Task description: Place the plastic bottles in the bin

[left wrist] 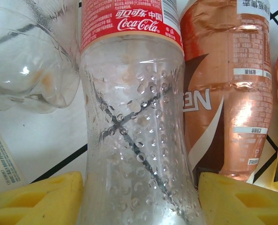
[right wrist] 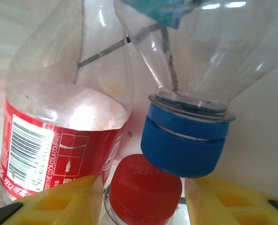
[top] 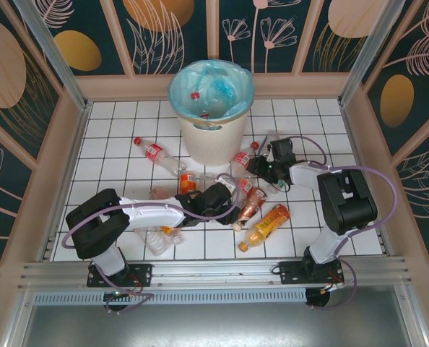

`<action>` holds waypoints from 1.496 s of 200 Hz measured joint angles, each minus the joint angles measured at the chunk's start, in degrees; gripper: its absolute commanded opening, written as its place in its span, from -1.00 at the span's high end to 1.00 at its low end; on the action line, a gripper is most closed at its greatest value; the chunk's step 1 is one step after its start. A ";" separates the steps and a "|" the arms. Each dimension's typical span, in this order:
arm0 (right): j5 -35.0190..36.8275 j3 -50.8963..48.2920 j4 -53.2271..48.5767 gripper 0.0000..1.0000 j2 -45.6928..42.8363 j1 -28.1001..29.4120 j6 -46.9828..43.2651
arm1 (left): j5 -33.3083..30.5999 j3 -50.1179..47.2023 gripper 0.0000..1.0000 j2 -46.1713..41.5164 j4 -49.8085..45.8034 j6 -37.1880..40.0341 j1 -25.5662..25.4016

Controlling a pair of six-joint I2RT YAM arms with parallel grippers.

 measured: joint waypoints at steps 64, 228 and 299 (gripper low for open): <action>-0.72 -1.79 3.50 0.61 -1.84 -0.04 2.75 | -0.04 -0.42 -0.33 -0.81 0.24 0.00 -0.11; 6.05 -6.21 6.43 1.00 -25.81 2.54 0.72 | -2.60 0.98 -0.41 -19.71 -1.57 1.53 -0.11; 14.38 -9.22 12.09 1.00 -39.32 10.86 -2.91 | -5.03 1.01 -0.44 -37.03 -2.54 7.06 -0.11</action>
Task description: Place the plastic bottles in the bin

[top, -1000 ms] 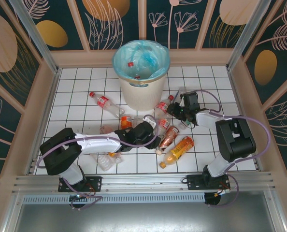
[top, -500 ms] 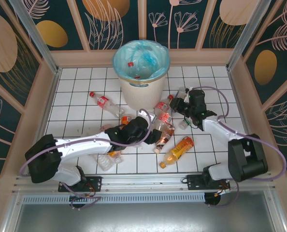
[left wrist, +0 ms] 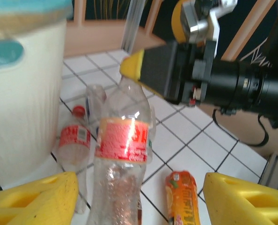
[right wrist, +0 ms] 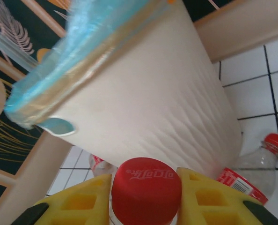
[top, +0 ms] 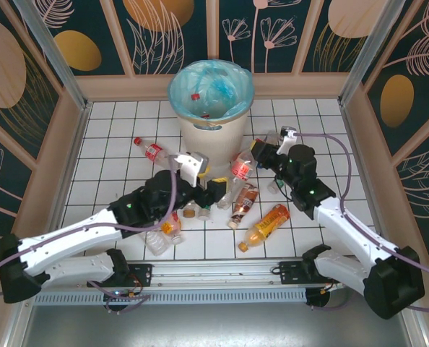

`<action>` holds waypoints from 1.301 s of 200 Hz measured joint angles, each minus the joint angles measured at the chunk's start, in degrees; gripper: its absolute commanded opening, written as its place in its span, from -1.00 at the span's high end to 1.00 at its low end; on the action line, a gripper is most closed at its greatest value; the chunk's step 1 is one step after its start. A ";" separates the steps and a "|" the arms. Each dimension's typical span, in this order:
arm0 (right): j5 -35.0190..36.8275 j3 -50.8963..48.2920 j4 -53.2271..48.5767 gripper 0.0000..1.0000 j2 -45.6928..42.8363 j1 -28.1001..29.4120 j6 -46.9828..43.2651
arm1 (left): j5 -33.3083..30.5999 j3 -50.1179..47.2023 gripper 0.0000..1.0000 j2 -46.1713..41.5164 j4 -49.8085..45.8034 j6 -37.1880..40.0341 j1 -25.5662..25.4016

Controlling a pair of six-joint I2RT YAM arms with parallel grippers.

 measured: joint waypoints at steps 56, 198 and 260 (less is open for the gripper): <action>3.15 -1.79 0.85 1.00 -7.87 6.05 -4.52 | -11.19 4.02 -0.45 -1.68 -3.50 8.76 0.00; 4.76 28.24 -5.40 1.00 -1.55 11.91 -18.05 | -10.73 27.52 -0.54 7.48 -3.10 16.55 18.60; 14.47 37.73 5.14 1.00 11.82 12.00 -22.53 | 4.11 30.53 -0.51 12.33 -3.69 8.46 35.63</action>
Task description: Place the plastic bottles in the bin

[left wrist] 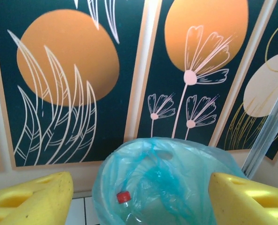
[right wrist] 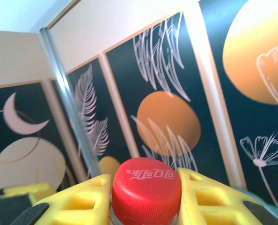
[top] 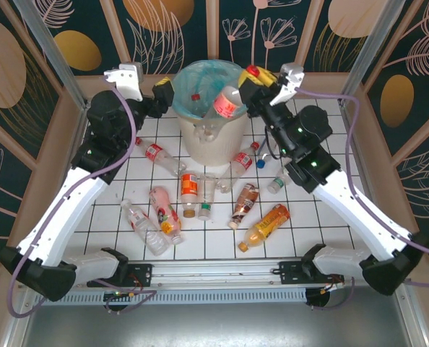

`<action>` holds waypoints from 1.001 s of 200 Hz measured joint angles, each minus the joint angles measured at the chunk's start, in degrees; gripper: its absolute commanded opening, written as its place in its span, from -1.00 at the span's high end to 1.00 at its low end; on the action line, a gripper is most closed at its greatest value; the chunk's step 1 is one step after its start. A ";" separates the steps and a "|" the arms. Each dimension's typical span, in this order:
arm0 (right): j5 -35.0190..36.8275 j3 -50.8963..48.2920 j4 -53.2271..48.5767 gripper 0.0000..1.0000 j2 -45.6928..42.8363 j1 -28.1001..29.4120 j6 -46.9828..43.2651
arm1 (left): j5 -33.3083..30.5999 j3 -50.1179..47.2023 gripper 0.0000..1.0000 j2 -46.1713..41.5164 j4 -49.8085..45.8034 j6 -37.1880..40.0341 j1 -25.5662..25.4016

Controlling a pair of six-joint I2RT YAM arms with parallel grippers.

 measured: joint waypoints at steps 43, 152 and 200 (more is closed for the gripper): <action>5.33 7.21 5.53 1.00 9.09 0.00 -4.81 | 7.63 -1.95 -0.50 2.43 1.05 -4.46 2.16; 10.71 19.06 8.04 1.00 30.34 -0.17 -21.57 | 11.98 -14.62 -0.50 0.28 7.96 -9.64 2.43; 10.73 15.91 6.45 1.00 31.78 -0.63 -23.65 | 12.15 -15.08 -0.51 -0.76 10.38 -10.84 2.43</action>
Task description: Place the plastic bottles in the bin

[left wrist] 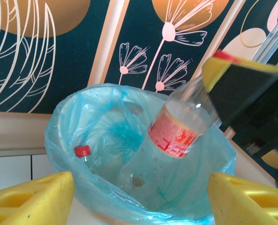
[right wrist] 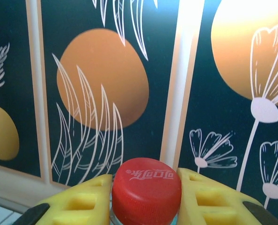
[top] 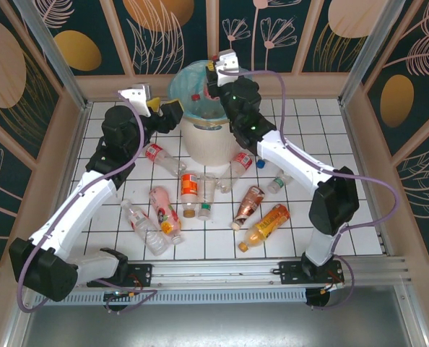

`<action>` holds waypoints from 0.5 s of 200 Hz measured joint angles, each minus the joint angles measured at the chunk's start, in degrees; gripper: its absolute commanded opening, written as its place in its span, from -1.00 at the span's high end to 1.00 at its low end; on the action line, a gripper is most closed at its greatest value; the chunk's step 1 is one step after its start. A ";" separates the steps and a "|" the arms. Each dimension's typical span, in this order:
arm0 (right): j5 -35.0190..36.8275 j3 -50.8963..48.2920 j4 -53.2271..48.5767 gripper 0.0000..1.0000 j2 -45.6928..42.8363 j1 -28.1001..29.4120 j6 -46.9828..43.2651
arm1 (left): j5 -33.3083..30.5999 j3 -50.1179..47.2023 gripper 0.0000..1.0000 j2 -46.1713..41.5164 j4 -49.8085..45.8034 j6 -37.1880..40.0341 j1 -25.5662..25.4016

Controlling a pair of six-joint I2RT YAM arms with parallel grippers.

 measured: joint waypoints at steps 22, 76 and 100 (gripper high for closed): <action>0.07 -1.27 -0.31 1.00 0.55 -0.31 -0.17 | -0.02 -0.20 -0.52 0.00 0.13 -0.02 0.00; 0.02 -1.11 -1.97 -0.22 3.17 -0.96 -0.13 | 0.00 -0.94 -0.53 0.09 0.31 -0.02 0.00; 0.04 -1.03 -3.10 -0.25 3.54 -0.94 -0.13 | 0.04 -0.96 -0.53 0.13 0.31 -0.02 0.00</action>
